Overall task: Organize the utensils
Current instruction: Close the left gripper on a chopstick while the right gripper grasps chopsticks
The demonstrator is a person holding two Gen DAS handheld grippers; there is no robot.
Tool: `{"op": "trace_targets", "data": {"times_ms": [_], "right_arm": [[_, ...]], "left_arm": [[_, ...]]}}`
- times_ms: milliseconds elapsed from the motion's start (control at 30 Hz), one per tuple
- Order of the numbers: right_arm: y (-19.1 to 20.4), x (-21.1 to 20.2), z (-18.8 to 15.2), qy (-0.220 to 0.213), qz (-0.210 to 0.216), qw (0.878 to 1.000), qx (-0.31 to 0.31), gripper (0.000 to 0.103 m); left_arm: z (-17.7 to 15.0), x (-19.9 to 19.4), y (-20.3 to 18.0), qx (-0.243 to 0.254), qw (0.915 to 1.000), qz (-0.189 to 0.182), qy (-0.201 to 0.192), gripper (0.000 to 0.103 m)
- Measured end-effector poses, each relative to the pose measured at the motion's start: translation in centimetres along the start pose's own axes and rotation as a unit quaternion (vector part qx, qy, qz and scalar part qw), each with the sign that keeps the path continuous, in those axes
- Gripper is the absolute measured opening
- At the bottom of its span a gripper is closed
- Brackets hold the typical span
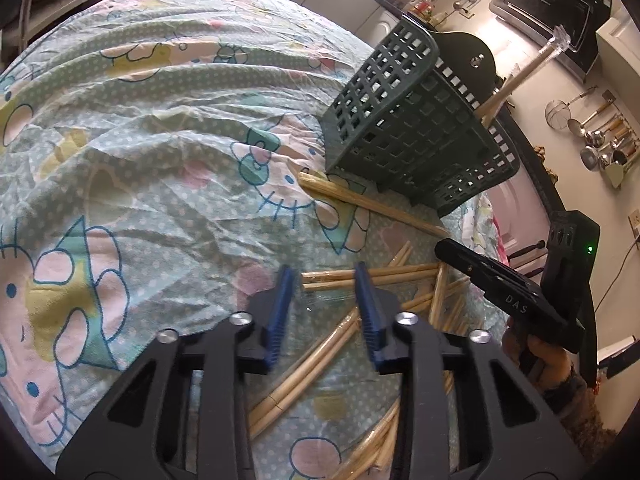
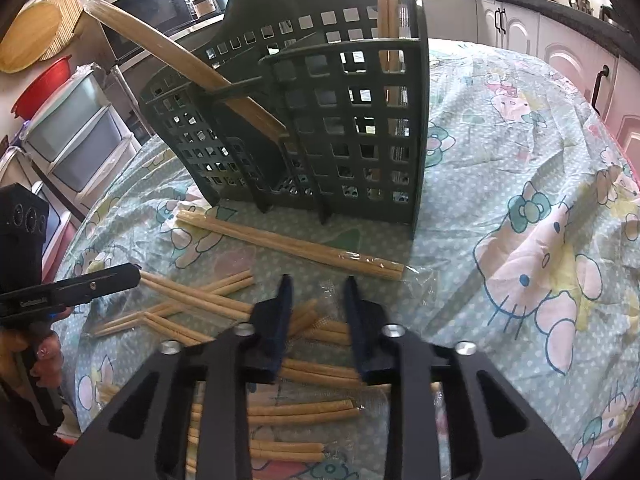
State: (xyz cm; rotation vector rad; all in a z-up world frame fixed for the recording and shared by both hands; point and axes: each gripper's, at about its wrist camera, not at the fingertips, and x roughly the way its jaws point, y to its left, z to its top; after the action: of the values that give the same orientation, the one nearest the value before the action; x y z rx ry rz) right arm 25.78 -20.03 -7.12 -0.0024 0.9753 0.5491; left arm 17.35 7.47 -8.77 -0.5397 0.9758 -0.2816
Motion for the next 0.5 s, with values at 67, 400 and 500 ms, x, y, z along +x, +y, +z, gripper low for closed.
{"op": "trace_targets", "data": {"times_ms": [67, 400, 500], "right_arm": [[0.2, -0.3, 0.1, -0.007, 0.0, 1.0, -0.009, 0.007], [1.6, -3.4, 0.7, -0.056, 0.007, 0.998, -0.023, 0.004], [2.0, -4.9, 1.0, -0.075, 0.012, 0.997, -0.025, 0.003]], "left_arm": [[0.0, -0.1, 0.2, -0.001, 1.0, 0.0, 0.001, 0.015], [0.8, -3.3, -0.8, 0.014, 0.9988, -0.038, -0.029, 0.006], [1.3, -4.6, -1.8, 0.023, 0.9976, -0.047, -0.044, 0.005]]}}
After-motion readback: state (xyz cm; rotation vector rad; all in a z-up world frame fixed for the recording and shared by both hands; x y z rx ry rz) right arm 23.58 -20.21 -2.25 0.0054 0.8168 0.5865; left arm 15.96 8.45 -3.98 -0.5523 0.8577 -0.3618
